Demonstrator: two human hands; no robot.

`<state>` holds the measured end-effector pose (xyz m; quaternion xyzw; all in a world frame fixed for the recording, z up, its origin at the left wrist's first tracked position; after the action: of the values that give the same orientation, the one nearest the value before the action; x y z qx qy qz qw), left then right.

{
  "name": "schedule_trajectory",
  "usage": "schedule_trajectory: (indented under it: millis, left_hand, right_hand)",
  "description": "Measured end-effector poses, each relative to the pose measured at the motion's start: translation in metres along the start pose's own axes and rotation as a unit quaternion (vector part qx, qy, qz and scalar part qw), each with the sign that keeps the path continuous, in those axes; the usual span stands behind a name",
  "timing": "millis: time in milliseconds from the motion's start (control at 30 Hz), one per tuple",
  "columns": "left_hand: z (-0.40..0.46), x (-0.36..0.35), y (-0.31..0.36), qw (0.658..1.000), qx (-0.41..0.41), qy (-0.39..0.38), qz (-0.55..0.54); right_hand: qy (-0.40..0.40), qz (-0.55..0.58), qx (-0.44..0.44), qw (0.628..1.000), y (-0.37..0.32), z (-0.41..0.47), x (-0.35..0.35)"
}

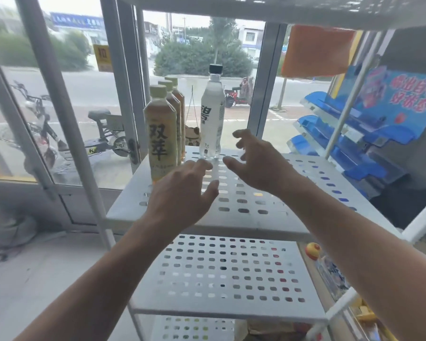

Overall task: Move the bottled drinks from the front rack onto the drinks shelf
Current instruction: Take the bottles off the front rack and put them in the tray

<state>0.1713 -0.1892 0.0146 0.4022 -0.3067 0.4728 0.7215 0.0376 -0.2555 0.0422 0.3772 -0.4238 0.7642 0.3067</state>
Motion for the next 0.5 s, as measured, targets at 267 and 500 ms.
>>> schedule_trajectory:
  millis: [267,500]
  left_hand:
    - [0.032,-0.025,-0.012,0.999,-0.004,0.001,-0.037]
    - [0.034,-0.031,-0.023,0.999,-0.002,-0.005,-0.052]
  right_hand:
    - [0.042,0.149,-0.121,0.98,0.027,0.102,-0.036]
    - [0.108,0.207,-0.125,0.964,0.029,0.138,-0.052]
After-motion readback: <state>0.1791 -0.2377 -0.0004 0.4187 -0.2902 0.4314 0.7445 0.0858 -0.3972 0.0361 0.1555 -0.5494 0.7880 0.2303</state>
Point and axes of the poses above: each hand's wrist, its own z-axis towards the middle knuckle, its own x-axis out of the back of the hand, y = z × x, the point moved 10 cm from there along z, towards the middle knuckle, and after that the axes turned 4 degrees about z, right-handed, at the moved point
